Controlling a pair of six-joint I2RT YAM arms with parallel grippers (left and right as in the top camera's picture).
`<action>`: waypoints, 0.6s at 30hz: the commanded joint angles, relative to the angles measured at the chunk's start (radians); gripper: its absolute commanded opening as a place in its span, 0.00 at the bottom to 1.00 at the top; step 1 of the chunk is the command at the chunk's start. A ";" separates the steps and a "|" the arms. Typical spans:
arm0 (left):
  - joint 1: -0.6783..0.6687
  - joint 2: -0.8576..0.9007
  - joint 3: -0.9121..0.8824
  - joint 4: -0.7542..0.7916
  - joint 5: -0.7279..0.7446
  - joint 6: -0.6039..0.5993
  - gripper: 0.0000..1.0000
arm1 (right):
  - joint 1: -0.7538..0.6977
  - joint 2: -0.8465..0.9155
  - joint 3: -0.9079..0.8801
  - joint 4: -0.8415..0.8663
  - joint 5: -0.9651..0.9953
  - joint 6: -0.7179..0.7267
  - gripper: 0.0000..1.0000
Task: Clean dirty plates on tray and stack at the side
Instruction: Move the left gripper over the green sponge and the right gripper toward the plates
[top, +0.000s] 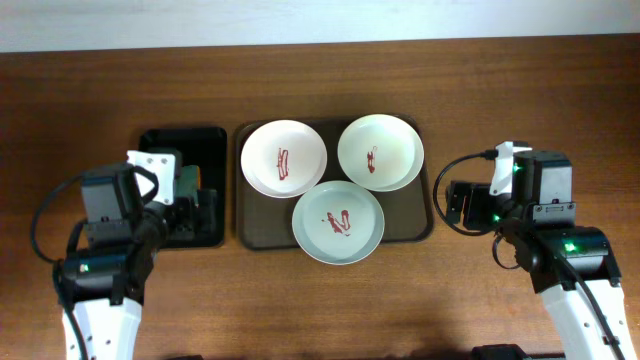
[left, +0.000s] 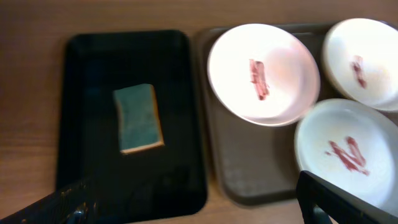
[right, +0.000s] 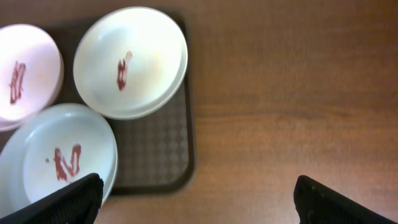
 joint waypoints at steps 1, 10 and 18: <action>0.003 0.084 0.053 -0.002 -0.139 -0.096 0.99 | 0.006 0.031 0.019 0.032 -0.009 0.001 0.99; 0.003 0.225 0.148 0.021 -0.079 -0.136 0.99 | 0.006 0.112 0.032 -0.051 -0.060 0.001 0.99; 0.003 0.304 0.148 0.140 -0.098 -0.095 0.93 | 0.006 0.112 0.066 -0.071 -0.141 0.008 0.98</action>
